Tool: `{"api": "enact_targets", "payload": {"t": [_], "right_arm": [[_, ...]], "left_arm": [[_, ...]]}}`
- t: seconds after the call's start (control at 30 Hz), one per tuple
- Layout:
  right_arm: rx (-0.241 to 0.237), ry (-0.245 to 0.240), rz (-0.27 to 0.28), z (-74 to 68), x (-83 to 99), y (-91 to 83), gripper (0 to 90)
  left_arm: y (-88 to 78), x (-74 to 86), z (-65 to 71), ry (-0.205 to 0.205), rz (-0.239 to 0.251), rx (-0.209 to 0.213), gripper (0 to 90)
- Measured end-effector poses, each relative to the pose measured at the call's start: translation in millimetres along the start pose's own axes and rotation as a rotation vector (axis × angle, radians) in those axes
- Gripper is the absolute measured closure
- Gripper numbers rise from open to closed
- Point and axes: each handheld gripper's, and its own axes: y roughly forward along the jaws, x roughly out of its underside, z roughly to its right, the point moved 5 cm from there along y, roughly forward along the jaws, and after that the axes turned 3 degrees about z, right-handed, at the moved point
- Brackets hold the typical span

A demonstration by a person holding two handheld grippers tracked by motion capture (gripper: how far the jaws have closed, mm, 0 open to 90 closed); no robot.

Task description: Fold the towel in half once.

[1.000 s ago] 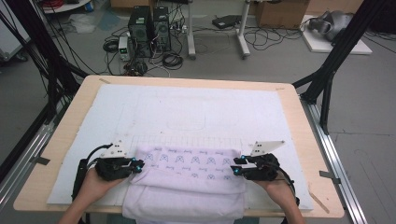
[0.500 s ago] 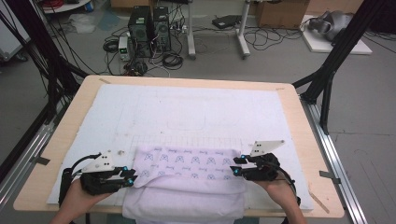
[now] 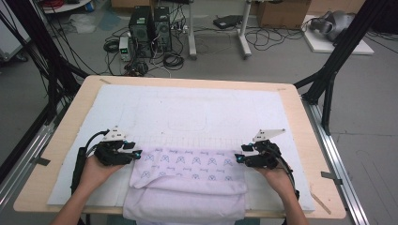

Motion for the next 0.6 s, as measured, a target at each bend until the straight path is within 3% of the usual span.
{"api": "enact_targets", "payload": {"t": [0.07, 0.17, 0.23, 0.27, 0.3, 0.33, 0.37, 0.47, 0.6], "right_arm": [[0.013, 0.007, -0.013, 7.1, 0.2, 4.9, 45.0], [-0.017, 0.026, -0.038, 13.1, 1.8, 14.2, 43.9], [-0.042, 0.021, -0.061, 12.6, 3.1, 20.4, 45.5], [-0.047, 0.012, -0.069, 10.2, 3.7, 23.8, 50.1], [-0.042, -0.012, -0.071, 8.7, 3.1, 23.5, 71.0], [-0.103, -0.015, -0.073, 6.3, 2.8, 23.9, 78.6], [-0.094, -0.022, -0.085, 5.4, 1.6, 25.0, 84.4], [-0.079, -0.045, -0.111, 4.8, -3.9, 26.3, 85.8], [-0.036, -0.060, -0.098, 9.6, -19.5, 26.1, 86.7]], "left_arm": [[6.8, -0.3, -2.1, -0.006, -0.015, 0.013, 49.0], [18.6, 3.4, -1.6, -0.001, -0.058, 0.034, 47.7], [20.5, 3.9, 1.3, 0.017, -0.061, 0.060, 55.6], [19.7, 3.3, 3.0, 0.035, -0.056, 0.071, 68.6], [19.9, 2.8, 4.1, 0.055, -0.058, 0.058, 75.4], [19.8, 1.6, 5.0, 0.067, -0.059, 0.056, 79.3], [20.0, 1.1, 5.4, 0.070, -0.060, 0.050, 84.1], [20.9, -4.2, 2.0, 0.071, -0.038, 0.007, 85.9], [21.0, -23.2, -12.7, 0.020, -0.002, -0.021, 86.2]]}}
